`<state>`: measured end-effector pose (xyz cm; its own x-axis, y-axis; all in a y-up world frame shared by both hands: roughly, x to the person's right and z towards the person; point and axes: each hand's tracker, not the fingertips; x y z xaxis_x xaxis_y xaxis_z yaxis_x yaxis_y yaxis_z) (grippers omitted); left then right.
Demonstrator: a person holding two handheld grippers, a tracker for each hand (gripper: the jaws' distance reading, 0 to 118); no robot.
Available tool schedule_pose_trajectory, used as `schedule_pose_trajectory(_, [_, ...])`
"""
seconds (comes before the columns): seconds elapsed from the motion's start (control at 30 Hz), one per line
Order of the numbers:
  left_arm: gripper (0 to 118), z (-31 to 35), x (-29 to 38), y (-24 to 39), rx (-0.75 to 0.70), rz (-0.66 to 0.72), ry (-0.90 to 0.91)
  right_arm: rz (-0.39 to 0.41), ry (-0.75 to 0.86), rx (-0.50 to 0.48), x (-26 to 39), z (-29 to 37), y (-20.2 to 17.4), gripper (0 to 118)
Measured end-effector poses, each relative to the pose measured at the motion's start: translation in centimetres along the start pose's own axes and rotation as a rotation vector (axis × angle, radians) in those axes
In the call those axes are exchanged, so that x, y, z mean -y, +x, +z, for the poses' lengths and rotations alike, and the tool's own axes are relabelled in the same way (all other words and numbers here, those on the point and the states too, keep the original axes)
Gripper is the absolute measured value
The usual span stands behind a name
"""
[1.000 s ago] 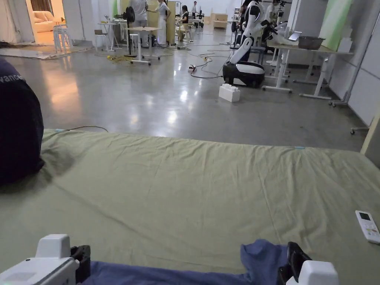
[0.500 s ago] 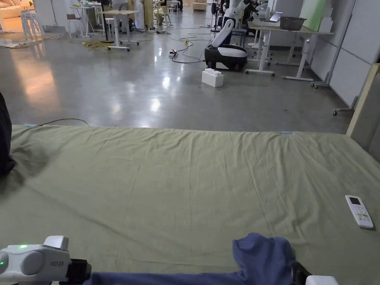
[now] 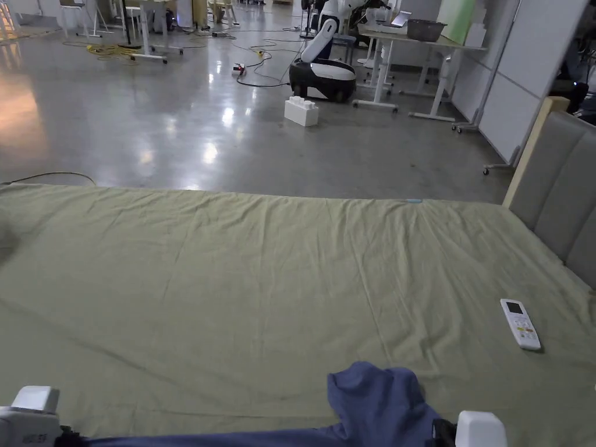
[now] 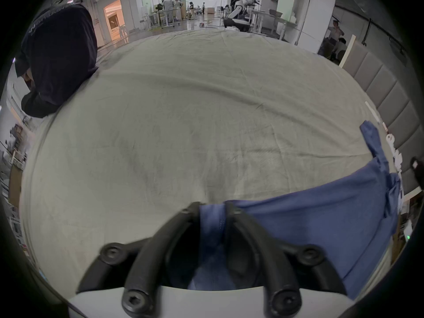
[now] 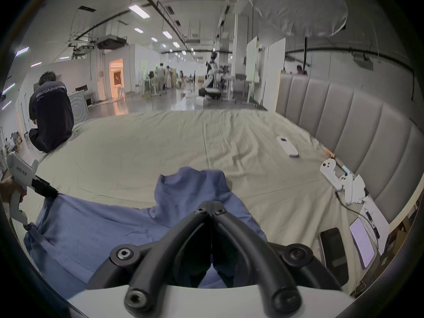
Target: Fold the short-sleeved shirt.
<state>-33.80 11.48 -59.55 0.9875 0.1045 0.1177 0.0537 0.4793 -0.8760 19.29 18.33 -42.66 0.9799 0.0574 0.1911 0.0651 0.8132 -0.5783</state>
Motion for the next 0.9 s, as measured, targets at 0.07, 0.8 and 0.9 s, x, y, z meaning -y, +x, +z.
schedule_pose_trajectory(0.07, [7,0.4,0.1,-0.3,-0.010,0.011,0.011,-0.015,-0.084,-0.005,-1.3,-2.5,1.3,45])
schedule_pose_trajectory(0.8, [6,3.6,1.0,2.1,-0.039,0.004,0.106,0.113,-0.499,-0.088,-3.8,-16.6,1.5,3])
schedule_pose_trajectory(0.9, [6,3.8,1.3,2.1,-0.044,0.019,0.118,0.108,-0.461,-0.095,-3.6,-15.8,2.0,3])
